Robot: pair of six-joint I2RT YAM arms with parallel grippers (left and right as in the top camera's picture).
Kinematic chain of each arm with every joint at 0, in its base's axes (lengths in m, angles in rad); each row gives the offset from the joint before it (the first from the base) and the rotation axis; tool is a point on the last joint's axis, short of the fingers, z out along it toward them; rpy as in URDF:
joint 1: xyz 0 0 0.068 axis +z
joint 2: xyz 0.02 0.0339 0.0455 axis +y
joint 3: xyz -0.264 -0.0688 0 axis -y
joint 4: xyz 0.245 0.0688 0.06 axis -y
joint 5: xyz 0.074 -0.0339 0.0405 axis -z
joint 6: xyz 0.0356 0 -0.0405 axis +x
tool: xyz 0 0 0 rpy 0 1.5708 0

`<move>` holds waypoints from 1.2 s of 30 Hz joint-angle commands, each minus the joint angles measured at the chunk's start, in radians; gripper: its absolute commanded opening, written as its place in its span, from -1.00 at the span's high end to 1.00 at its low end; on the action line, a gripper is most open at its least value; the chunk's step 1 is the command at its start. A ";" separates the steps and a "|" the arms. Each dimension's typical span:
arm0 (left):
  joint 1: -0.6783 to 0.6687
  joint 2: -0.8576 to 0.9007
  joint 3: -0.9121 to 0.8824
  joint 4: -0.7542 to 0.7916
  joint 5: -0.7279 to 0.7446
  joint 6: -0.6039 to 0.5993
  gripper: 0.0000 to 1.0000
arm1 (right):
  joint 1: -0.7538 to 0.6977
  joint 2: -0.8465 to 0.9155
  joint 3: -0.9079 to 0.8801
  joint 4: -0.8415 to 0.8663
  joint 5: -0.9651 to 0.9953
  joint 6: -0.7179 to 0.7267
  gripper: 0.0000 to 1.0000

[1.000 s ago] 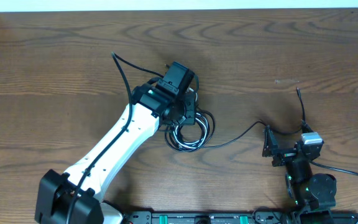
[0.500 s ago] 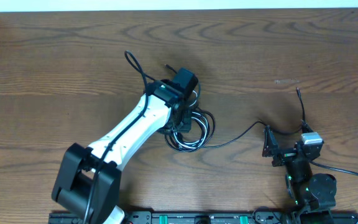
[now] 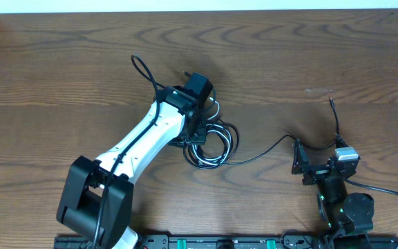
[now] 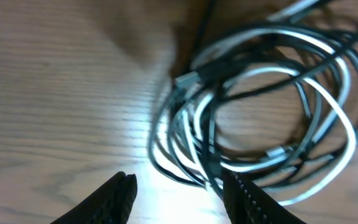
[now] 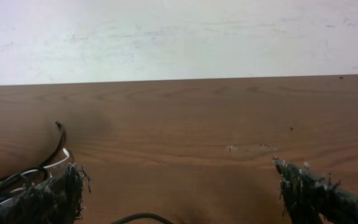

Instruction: Untangle cables

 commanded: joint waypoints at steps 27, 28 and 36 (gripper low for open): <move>0.084 -0.001 -0.003 0.031 0.474 -0.062 0.00 | -0.003 -0.005 -0.001 -0.005 0.008 -0.010 -0.99; 0.087 -0.001 -0.003 0.037 0.474 -0.062 0.00 | -0.003 -0.005 -0.001 -0.005 0.008 -0.010 -0.98; 0.095 -0.001 -0.003 0.098 0.387 -0.062 -0.01 | -0.003 -0.005 -0.001 -0.005 0.008 -0.010 -0.98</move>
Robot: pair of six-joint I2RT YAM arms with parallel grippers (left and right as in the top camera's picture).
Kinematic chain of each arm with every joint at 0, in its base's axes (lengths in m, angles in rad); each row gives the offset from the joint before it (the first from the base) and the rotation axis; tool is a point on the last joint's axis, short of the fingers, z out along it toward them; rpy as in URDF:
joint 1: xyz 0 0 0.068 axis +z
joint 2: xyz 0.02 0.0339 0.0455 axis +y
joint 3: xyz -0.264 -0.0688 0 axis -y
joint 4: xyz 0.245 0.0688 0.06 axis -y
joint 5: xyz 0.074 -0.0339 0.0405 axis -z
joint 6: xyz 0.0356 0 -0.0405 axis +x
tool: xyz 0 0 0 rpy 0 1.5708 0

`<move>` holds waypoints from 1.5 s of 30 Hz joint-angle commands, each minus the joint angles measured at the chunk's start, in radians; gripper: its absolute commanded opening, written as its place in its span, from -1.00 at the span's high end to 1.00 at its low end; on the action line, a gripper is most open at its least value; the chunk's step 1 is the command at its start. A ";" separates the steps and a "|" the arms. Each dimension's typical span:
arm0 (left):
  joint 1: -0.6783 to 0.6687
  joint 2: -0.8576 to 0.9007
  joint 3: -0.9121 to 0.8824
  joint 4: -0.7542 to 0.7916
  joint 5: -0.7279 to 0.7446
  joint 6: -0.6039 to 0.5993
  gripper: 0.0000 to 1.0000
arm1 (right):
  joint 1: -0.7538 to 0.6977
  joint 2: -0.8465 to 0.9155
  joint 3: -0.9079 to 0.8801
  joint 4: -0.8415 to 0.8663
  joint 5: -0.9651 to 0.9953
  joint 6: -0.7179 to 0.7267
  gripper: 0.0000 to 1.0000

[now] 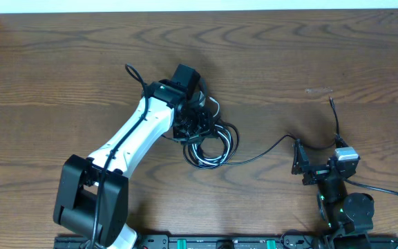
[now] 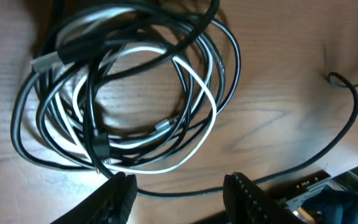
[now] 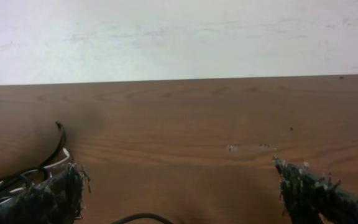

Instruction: Untangle cables

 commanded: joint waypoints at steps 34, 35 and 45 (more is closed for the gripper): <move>0.028 -0.001 -0.003 -0.154 -0.289 0.085 -0.23 | -0.002 0.510 0.468 -0.291 -0.444 0.193 -0.98; 0.028 -0.001 -0.003 -0.145 -0.292 0.073 -0.23 | -0.001 0.579 0.513 -0.322 -0.481 0.193 -0.98; 0.027 0.000 -0.010 -0.118 -0.292 0.033 -0.23 | 0.000 1.023 0.698 -0.294 -1.008 0.234 -0.98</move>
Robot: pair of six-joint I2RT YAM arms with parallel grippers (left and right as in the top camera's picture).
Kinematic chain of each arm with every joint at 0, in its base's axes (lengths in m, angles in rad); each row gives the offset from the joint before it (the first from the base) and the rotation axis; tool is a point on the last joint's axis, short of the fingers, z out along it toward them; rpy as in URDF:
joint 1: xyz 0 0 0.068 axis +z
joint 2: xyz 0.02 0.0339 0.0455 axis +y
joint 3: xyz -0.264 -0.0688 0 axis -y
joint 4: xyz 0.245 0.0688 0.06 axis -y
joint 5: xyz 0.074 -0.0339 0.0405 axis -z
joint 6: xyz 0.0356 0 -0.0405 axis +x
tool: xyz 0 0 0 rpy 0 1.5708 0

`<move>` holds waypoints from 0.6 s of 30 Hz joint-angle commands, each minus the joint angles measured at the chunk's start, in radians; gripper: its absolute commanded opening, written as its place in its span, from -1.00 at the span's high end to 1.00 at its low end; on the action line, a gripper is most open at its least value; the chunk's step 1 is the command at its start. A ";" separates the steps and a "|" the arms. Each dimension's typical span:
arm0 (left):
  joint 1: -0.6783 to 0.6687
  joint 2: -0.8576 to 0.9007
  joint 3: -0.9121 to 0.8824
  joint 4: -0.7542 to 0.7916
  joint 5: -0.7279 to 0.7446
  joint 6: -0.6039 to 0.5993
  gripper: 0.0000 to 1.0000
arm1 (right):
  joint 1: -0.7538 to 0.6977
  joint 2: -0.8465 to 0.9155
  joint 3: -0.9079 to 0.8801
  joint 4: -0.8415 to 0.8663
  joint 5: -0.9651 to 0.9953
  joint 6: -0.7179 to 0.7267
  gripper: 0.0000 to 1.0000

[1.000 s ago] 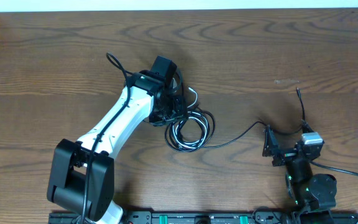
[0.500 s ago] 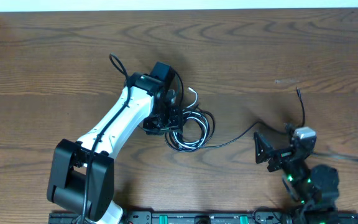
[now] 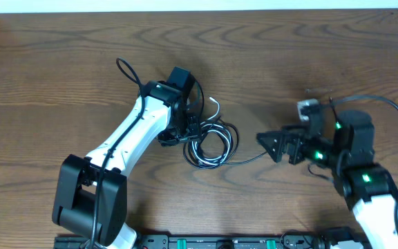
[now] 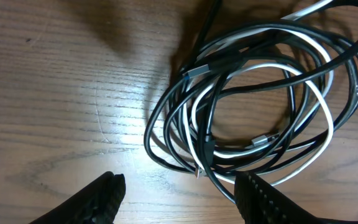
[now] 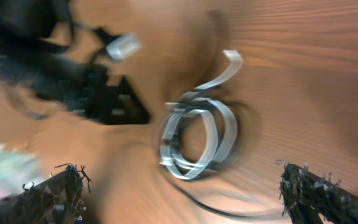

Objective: Untangle cables
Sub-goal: 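Raise the right arm and move its gripper toward the bundle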

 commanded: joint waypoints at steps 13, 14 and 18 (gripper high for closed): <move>0.003 0.000 -0.090 0.066 -0.022 0.009 -0.23 | 0.115 0.249 0.034 0.095 -0.121 0.262 0.21; 0.003 0.000 -0.098 0.076 -0.022 0.009 -0.23 | 0.142 0.249 0.034 0.095 -0.088 0.275 0.17; 0.003 0.000 -0.154 0.139 -0.022 0.006 -0.23 | 0.267 0.254 0.033 0.072 0.118 0.305 0.18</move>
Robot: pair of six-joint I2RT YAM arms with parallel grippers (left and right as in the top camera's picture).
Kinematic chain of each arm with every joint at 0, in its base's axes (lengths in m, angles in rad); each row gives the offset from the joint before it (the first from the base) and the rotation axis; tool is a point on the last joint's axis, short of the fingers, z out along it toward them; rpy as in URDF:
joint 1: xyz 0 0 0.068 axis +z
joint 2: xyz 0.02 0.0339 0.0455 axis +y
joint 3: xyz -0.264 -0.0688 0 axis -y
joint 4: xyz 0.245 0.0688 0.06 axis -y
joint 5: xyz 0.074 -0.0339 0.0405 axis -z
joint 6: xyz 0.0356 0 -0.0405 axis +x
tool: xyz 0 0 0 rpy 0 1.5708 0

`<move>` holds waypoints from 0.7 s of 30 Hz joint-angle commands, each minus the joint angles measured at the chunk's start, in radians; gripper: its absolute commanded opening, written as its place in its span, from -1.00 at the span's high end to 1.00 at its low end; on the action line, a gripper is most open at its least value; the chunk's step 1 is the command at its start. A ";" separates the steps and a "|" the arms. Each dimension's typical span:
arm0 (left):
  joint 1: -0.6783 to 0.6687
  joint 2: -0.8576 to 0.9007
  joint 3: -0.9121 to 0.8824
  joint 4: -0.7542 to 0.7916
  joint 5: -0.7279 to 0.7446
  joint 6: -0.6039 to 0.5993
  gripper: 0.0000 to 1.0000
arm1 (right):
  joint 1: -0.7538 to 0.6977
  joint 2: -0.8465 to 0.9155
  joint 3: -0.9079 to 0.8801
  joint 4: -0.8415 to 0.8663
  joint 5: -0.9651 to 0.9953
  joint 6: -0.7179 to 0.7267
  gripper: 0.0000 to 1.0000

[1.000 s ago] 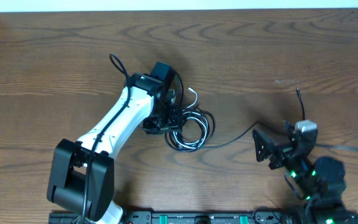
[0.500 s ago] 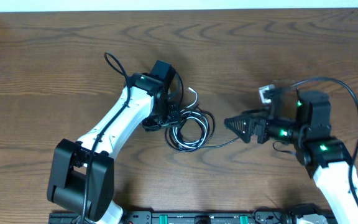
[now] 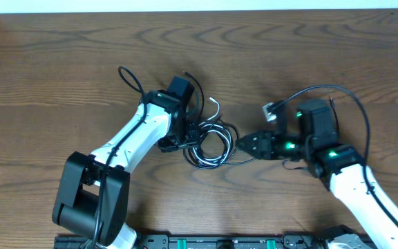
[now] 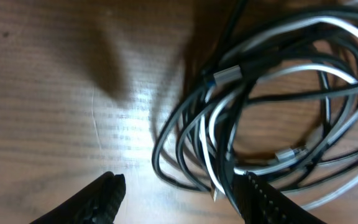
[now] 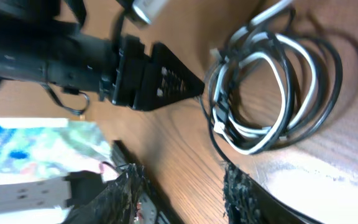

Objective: Untangle cables
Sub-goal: 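Raise the right arm and move its gripper toward the bundle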

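Note:
A tangle of black and white cables (image 3: 211,144) lies coiled mid-table, with a white end (image 3: 214,105) sticking out behind it. My left gripper (image 3: 185,136) stands open at the coil's left edge. In the left wrist view the coil (image 4: 272,106) fills the right half, and the left gripper (image 4: 179,202) has its right finger (image 4: 263,199) over the lower strands. My right gripper (image 3: 245,145) points at the coil from the right, open and just short of it. The right wrist view shows the coil (image 5: 272,93) ahead of the empty right gripper (image 5: 185,193).
The left arm (image 3: 133,135) crosses the table from the front left. The right arm (image 3: 337,166) comes in from the front right, its own lead (image 3: 330,88) arching above it. A black rail (image 3: 220,242) runs along the front edge. A pale wall (image 3: 199,5) borders the far edge.
The right gripper has moved left, from a short way off the coil to just beside its right edge, and its fingers stand closer together. The left gripper sits a little nearer the strands.
The left gripper was open over the coil while the right arm stayed folded at the front right. The left then shifted around the coil's left side. Later the right arm was out over the table facing the coil, and now both open grippers flank it.

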 commanded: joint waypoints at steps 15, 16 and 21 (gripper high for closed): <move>0.003 0.000 -0.084 0.106 -0.018 -0.023 -0.22 | 0.309 0.144 0.014 0.042 0.436 0.340 0.27; 0.003 0.000 -0.084 0.107 -0.018 -0.023 -0.22 | 0.320 0.159 0.014 0.055 0.436 0.353 0.26; 0.003 0.000 -0.084 0.108 -0.018 -0.023 -0.22 | 0.362 0.238 0.014 0.130 0.463 0.419 0.35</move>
